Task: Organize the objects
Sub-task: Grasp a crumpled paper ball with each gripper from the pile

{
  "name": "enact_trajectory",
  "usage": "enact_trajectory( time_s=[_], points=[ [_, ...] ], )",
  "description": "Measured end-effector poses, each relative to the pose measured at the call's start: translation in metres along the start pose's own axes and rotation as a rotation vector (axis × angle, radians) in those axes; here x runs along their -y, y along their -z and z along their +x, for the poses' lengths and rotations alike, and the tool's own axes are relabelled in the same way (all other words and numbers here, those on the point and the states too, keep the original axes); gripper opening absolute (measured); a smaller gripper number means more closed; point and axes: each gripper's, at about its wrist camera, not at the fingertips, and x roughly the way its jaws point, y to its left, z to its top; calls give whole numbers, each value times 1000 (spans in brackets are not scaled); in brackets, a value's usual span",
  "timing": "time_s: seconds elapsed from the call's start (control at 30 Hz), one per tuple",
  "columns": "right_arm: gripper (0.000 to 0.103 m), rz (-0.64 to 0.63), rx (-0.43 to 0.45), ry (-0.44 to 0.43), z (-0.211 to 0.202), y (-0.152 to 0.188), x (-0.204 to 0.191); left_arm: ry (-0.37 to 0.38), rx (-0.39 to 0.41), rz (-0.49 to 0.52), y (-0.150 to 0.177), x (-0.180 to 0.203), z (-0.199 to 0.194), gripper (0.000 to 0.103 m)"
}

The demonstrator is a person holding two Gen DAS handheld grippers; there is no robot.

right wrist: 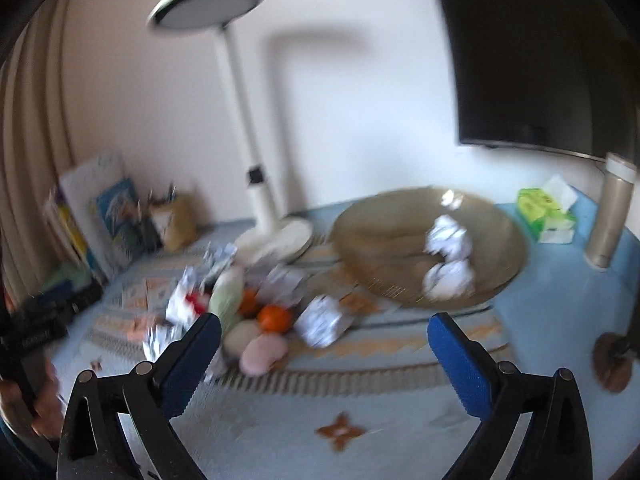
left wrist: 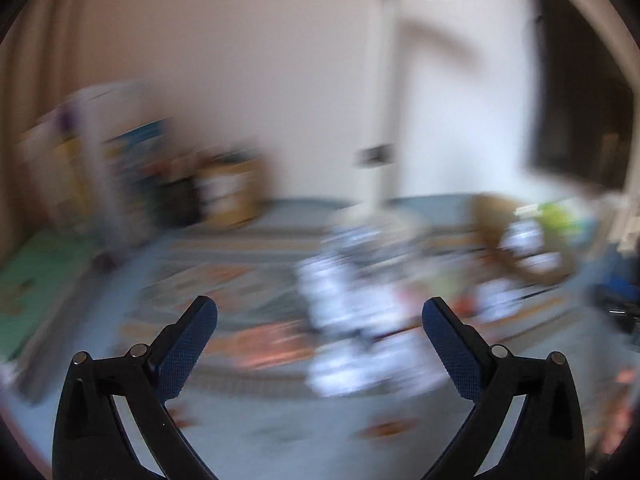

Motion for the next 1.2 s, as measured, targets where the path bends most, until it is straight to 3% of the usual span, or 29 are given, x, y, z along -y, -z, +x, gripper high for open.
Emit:
enact_trajectory(
  time_s=[0.03,0.07,0.17,0.23,0.37,0.47,0.67,0.77,0.83,0.87,0.9,0.97,1.07,1.2],
  points=[
    [103,-15,15,42,3,13,-13,-69,-27,-26,12,-24,10,102],
    [103,-30,27,72,4,20,-22,-87,-44,-42,19,-36,15,102],
    [103,-71,63,69,7,34,-45,-74,-82,-120,41,-72,30,102],
    [103,-74,8,56,23,41,-51,-60,-68,-143,50,-80,35,102],
    [103,-20,-60,80,41,56,-45,-44,-95,-103,56,-77,42,102],
    [103,-10,-58,74,42,56,-43,-31,-94,-63,59,-69,40,102],
    [103,-103,-78,104,41,59,-62,-14,-92,14,61,-51,34,102],
    [103,-126,-113,62,42,57,-71,126,-132,20,56,-46,33,102],
    [102,-79,-167,-73,45,51,-76,379,-216,-76,49,-49,41,101],
    [102,-55,-194,-144,47,46,-82,478,-241,-128,46,-51,45,101],
    [102,-49,-209,-164,49,42,-88,529,-248,-157,43,-50,48,101],
    [101,-44,-261,-190,60,36,-99,497,-246,-113,37,-41,54,100],
    [86,-4,-343,-225,85,36,-99,469,-293,5,40,-24,65,85],
    [85,10,-417,-239,114,34,-100,464,-340,70,39,-22,80,82]
  ],
)
